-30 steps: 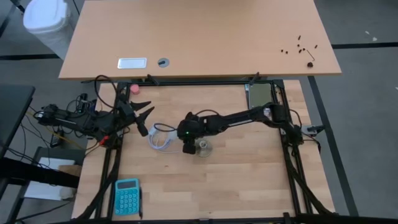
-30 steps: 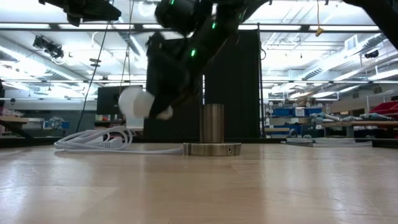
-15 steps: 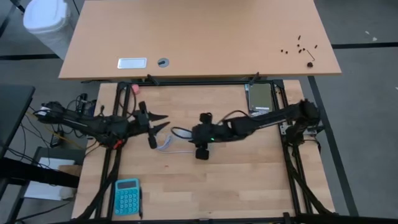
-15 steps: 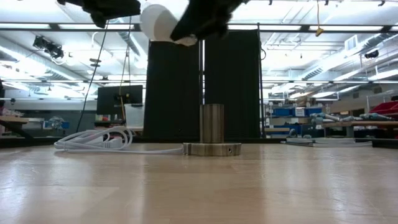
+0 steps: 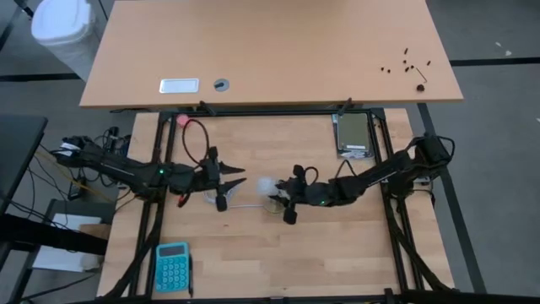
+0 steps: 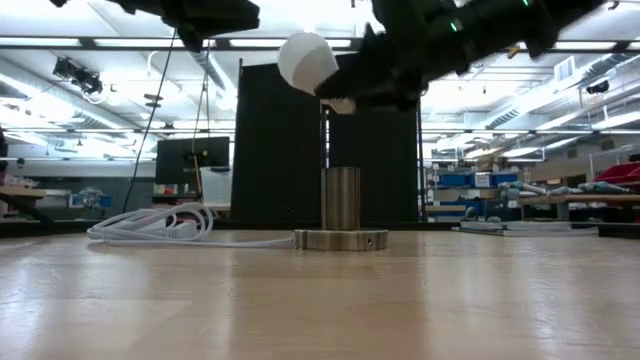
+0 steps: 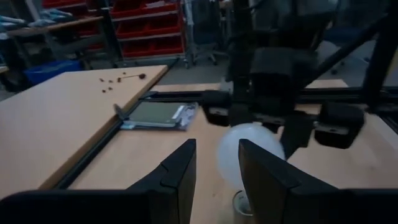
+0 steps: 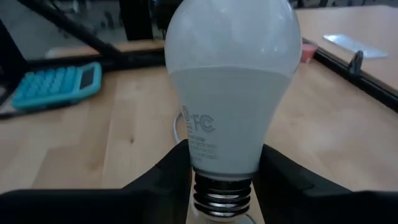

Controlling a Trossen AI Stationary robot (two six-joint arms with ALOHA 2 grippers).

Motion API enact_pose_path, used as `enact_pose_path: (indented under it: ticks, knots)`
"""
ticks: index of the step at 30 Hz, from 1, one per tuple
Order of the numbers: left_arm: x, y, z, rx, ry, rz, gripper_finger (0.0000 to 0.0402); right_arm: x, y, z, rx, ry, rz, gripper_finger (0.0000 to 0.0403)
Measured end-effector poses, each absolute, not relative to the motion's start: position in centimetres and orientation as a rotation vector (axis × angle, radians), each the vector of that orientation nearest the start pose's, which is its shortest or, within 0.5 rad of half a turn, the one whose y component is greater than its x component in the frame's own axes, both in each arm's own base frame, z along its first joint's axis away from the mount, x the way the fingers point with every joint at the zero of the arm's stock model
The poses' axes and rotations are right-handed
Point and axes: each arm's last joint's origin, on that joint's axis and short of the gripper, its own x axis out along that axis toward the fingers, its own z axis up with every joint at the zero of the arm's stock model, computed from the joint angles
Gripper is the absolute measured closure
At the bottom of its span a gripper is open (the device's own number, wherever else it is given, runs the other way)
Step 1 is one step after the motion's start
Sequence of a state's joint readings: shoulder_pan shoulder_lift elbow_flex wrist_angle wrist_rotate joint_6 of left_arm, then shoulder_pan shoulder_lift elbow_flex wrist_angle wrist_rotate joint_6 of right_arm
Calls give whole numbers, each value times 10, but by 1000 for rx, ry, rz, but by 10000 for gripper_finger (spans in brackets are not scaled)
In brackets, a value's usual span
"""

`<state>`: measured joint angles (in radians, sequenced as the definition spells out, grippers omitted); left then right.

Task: Screw lightbulb
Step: Insert the lightbulb into the lamp holder

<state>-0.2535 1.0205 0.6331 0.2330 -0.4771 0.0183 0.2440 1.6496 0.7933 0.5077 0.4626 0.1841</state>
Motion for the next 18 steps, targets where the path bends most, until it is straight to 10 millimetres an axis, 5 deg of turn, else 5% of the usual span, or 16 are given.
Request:
enact_pose_path:
  ticks: [7, 18]
  knots:
    - [247, -44, 284, 112, 190, 218, 275, 310, 61, 169, 87, 232, -262, 252]
    - [280, -32, 269, 97, 243, 196, 275, 315, 67, 141, 56, 125, -215, 250]
